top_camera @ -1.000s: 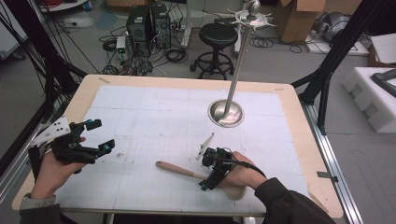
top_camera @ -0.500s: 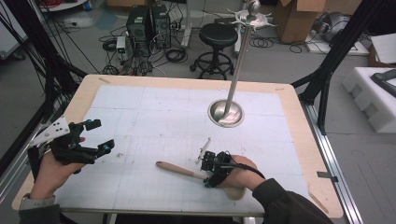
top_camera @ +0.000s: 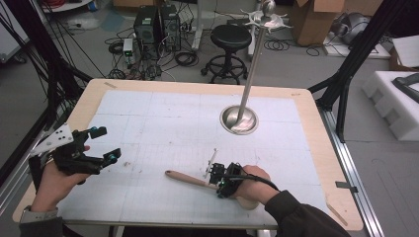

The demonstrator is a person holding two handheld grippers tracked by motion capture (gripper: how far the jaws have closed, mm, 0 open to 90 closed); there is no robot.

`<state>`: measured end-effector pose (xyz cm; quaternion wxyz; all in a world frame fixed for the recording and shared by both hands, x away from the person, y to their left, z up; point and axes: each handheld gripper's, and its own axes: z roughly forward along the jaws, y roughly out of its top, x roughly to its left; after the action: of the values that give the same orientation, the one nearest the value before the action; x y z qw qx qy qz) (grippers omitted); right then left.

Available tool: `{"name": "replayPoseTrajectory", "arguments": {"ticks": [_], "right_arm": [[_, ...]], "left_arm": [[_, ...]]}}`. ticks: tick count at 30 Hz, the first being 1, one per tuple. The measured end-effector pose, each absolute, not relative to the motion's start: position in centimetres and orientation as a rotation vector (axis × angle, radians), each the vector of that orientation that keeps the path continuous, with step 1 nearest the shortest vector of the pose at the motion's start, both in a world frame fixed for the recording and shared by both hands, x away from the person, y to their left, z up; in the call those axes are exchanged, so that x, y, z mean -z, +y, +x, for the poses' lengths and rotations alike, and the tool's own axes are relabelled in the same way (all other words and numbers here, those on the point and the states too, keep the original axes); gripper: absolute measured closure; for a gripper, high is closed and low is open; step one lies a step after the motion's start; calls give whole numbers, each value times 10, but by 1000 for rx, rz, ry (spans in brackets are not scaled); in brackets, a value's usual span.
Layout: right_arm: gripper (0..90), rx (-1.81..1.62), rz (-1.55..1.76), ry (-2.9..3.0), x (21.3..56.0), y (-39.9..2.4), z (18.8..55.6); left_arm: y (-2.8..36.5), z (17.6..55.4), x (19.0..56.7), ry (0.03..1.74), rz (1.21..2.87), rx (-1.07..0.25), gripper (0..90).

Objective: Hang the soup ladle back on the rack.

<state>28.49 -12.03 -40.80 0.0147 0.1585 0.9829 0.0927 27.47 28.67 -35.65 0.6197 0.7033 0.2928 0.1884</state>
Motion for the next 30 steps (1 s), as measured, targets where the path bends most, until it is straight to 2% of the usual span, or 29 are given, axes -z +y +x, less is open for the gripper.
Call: {"name": "replayPoseTrajectory", "arguments": {"ticks": [14,30], "right_arm": [[780,-571,549,3000,400,-139,288],[778,-1055,651,2806,380,-187,283]], "left_arm": [[290,273,355,674,1616,-444,39],[294,270,348,665,1583,-457,39]]}}
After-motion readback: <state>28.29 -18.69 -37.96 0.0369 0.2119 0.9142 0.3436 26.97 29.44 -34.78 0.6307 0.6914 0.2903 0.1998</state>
